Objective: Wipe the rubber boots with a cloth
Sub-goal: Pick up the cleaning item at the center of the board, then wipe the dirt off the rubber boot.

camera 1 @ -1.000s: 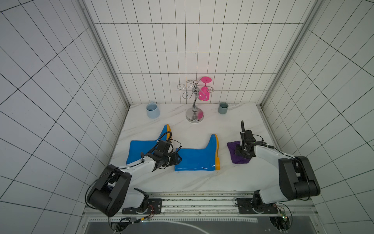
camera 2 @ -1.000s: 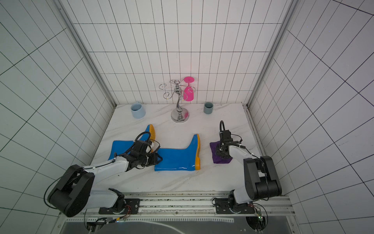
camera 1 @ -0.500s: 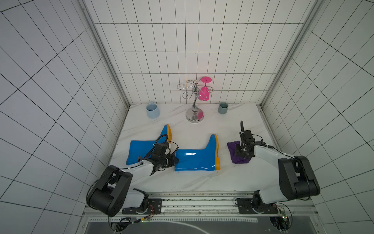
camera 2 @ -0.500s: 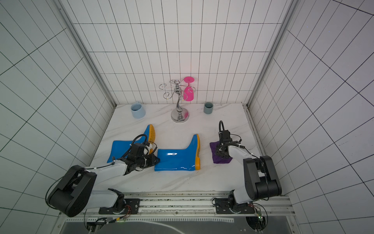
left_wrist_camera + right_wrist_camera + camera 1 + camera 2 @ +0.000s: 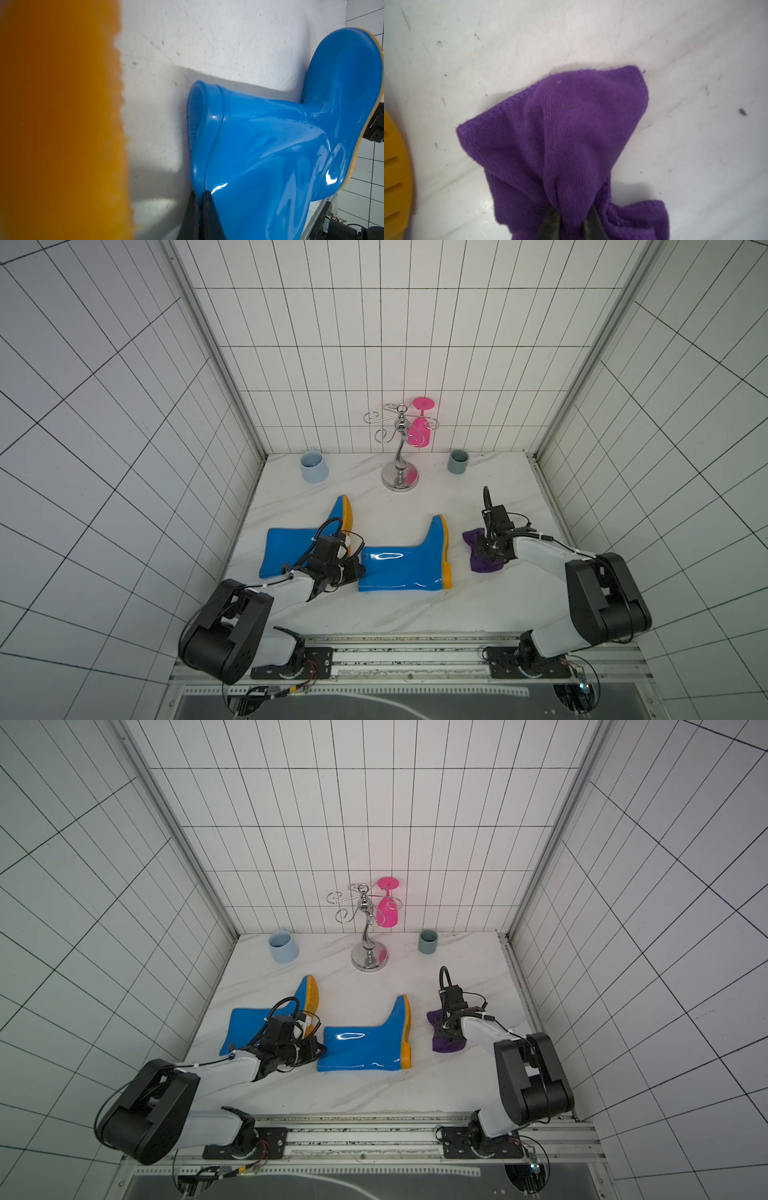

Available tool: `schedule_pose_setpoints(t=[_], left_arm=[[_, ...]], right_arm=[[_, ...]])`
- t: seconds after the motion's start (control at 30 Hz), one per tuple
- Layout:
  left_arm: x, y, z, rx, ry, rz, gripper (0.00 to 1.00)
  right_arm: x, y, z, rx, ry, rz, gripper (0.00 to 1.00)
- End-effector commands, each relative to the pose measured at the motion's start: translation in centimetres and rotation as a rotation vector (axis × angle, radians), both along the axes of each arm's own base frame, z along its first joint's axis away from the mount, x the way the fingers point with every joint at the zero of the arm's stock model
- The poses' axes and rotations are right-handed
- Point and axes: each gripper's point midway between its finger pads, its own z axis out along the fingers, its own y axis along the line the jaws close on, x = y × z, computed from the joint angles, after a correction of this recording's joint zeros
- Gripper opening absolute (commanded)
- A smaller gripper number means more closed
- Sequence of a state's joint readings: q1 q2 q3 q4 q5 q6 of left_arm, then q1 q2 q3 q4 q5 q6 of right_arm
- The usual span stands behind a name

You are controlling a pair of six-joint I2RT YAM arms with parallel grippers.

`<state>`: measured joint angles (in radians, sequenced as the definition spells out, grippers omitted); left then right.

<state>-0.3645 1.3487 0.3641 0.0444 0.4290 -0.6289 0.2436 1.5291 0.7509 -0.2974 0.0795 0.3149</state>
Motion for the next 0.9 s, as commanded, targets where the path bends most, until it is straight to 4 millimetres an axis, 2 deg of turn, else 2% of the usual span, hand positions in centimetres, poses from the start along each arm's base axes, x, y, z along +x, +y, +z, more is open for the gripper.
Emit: schedule_pose_setpoints(t=[0.0, 0.1, 0.17, 0.37, 0.5, 0.6, 0.73, 0.8, 0.87], left_arm=[[-2.3, 0.6, -2.2, 0.031, 0.099, -0.006, 0.0], [-2.3, 0.7, -2.1, 0.027, 0.092, -0.001, 0.0], [-2.3, 0.7, -2.0, 0.021, 0.088, 0.003, 0.0], [-2.4, 0.6, -2.1, 0.007, 0.083, 0.007, 0.0], [-2.5, 0.6, -2.0, -0.005, 0.074, 0.013, 0.0], [-2.6, 0.5, -1.9, -0.008, 0.068, 0.013, 0.0], [-2.5, 0.5, -1.8, -0.015, 0.062, 0.013, 0.0], [-2.5, 0.4, -1.9, -0.018, 0.065, 0.013, 0.0], [-2.6, 0.4, -2.0, -0.019, 0.068, 0.009, 0.0]], right_arm=[[-1.4, 0.1, -1.4, -0.025, 0.083, 0.008, 0.0], [-1.5, 0.4, -0.5, -0.015, 0.053, 0.011, 0.0], [-1.4, 0.7, 0.9, -0.001, 0.014, 0.017, 0.0], [-0.3, 3.2, 8.6, 0.088, -0.161, 0.063, 0.0], [-1.2, 5.8, 13.1, 0.143, -0.223, 0.119, 0.0], [-2.5, 8.0, 15.5, 0.199, -0.262, 0.164, 0.0], [-4.0, 12.3, 16.3, 0.274, -0.265, 0.241, 0.0], [-4.4, 14.7, 16.0, 0.267, -0.261, 0.28, 0.0], [-4.5, 15.8, 15.3, 0.235, -0.245, 0.293, 0.0]])
